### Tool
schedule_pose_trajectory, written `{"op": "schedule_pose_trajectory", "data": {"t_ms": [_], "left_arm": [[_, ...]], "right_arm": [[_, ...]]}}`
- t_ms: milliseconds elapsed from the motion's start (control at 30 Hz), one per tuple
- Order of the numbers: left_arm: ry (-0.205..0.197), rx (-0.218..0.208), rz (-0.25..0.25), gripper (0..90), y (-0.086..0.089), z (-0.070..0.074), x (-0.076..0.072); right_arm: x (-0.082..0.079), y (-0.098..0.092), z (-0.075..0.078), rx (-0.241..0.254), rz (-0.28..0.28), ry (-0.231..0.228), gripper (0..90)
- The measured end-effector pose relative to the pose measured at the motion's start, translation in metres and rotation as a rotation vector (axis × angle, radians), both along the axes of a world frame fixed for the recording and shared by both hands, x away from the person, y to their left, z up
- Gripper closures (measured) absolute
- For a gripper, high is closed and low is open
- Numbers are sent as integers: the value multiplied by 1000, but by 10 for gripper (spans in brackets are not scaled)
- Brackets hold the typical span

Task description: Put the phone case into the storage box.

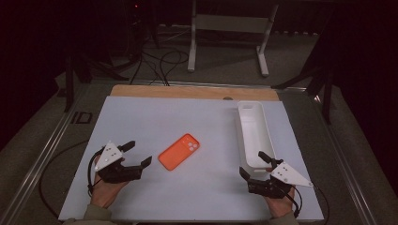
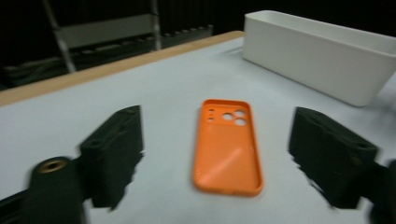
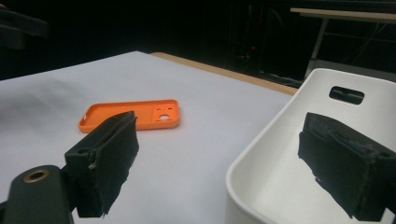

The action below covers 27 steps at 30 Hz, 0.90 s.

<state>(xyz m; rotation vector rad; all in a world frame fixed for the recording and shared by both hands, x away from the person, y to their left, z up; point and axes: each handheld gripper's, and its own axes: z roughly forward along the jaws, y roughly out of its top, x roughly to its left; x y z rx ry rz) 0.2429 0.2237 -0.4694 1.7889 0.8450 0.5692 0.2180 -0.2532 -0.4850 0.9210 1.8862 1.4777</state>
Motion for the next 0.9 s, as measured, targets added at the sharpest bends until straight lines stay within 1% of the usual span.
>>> {"op": "schedule_pose_trajectory", "data": {"t_ms": [33, 67, 100, 133, 167, 200, 233, 267, 300, 333, 367, 467, 500, 600, 633, 667, 700, 733, 767, 800, 833, 867, 900], "left_arm": [[-7, -2, 5, 125, 7, 2, -5], [-9, 11, 16, 98, 9, 4, -7], [-12, 15, 16, 65, 12, 6, -8], [-12, 15, 16, 56, 12, 6, -8], [-11, 10, 19, 30, 17, 9, -11], [-11, 10, 19, 7, 17, 9, -11], [-13, 11, 40, 5, 22, 10, -14], [-13, 11, 40, 4, 22, 10, -14], [-17, -11, 54, 3, 28, 10, -16], [-17, -11, 54, 3, 28, 10, -16], [-19, -26, 57, 3, 33, 9, -19], [-25, -31, 62, 1, 37, 10, -21], [-32, -44, 68, 1, 40, 11, -22], [-35, -42, 68, 1, 41, 11, -22], [-30, -32, 68, 1, 41, 12, -22], [-30, -32, 68, 1, 41, 12, -22], [-22, -19, 67, 1, 41, 14, -22], [-22, -19, 67, 1, 41, 14, -22], [-2, -13, 65, 1, 41, 16, -22], [-2, -13, 65, 1, 41, 16, -22], [11, -2, 66, 1, 41, 18, -22], [11, -2, 66, 1, 41, 18, -22], [20, 11, 60, 1, 40, 21, -22]], "right_arm": [[2, -1, 0, -2, -5, -3, 115], [2, -1, 1, 1, -7, -7, 115], [3, -2, 1, 6, -8, -6, 115], [3, -2, 1, 6, -8, -6, 115], [3, -4, 0, 21, -2, 1, 114], [3, -5, 0, 22, -1, 4, 114], [3, -5, -1, 20, -5, 3, 114], [3, -5, -1, 20, -5, 3, 114], [3, -5, -1, 19, -9, 3, 113], [3, -5, -1, 19, -10, 2, 111], [3, -6, -1, 17, -12, -1, 111], [3, -6, -1, 16, -9, -2, 110], [3, -6, -2, 18, -1, 8, 108], [4, -6, -3, 13, 5, 15, 107], [4, -5, -4, 9, 6, 21, 106], [4, -5, -4, 9, 6, 21, 106], [4, -4, -4, 6, 9, 24, 106], [4, -4, -4, 6, 9, 24, 106], [4, -4, -4, 5, 9, 23, 106], [4, -4, -4, 4, 8, 22, 106], [4, -5, -4, 4, 5, 23, 105], [4, -5, -4, 4, 5, 23, 105], [4, -6, -4, 5, -2, 21, 105]]}}
